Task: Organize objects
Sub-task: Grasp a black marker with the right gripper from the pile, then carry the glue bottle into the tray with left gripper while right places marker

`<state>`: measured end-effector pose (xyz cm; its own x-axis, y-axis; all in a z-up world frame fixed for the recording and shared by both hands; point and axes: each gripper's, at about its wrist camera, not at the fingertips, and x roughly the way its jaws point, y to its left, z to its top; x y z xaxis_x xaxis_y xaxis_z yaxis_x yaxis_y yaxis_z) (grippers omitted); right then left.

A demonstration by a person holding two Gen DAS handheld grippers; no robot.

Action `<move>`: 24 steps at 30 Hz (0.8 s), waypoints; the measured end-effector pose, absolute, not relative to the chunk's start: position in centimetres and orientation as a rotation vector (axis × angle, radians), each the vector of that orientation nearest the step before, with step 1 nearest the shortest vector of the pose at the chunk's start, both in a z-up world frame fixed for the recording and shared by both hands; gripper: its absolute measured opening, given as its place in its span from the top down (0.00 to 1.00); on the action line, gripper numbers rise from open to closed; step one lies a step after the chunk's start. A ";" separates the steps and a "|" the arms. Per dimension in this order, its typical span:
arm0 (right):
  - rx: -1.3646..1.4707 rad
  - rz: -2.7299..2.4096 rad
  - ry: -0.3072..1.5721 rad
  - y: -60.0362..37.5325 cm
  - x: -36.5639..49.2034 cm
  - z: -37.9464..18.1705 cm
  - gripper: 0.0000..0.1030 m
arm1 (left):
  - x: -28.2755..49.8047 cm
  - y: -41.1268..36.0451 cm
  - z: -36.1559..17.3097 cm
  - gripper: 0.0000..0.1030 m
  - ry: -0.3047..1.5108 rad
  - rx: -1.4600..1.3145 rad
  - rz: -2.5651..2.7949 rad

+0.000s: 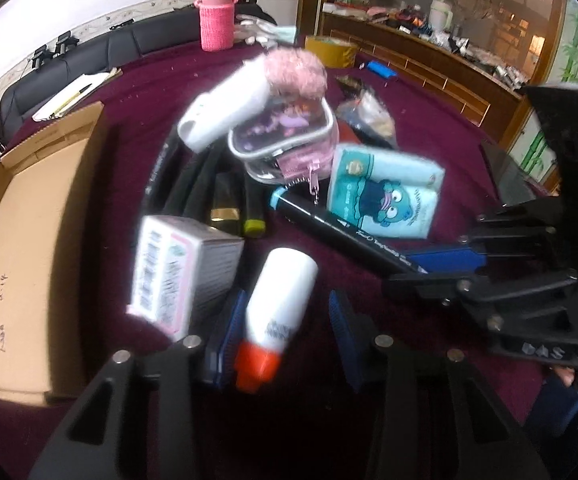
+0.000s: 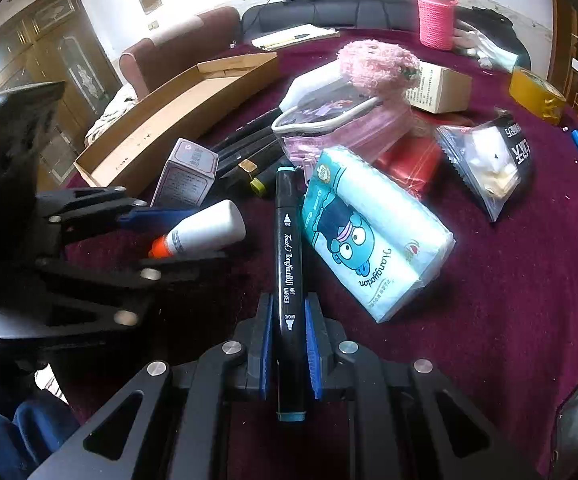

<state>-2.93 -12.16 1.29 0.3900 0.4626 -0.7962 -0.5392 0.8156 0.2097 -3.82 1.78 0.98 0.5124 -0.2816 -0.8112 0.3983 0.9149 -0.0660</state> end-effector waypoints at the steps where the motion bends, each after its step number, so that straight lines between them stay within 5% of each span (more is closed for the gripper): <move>1: -0.084 0.638 0.979 -12.3 -3.0 1.3 0.84 | -3.9 1.5 0.9 0.65 0.937 0.150 -0.399; 2: -0.079 0.637 0.979 -12.4 -3.1 1.3 0.84 | -4.0 1.3 0.9 0.71 0.931 0.162 -0.393; 24: 0.045 0.791 0.936 -9.0 -3.0 8.5 0.84 | -6.0 13.9 7.8 0.74 0.807 -0.113 -0.263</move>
<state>-3.03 -9.00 8.50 0.3385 0.6261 -0.7025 -0.5886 0.7233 0.3610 -5.96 13.88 7.80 0.6612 -0.2748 -0.6981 0.1886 0.9615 -0.1998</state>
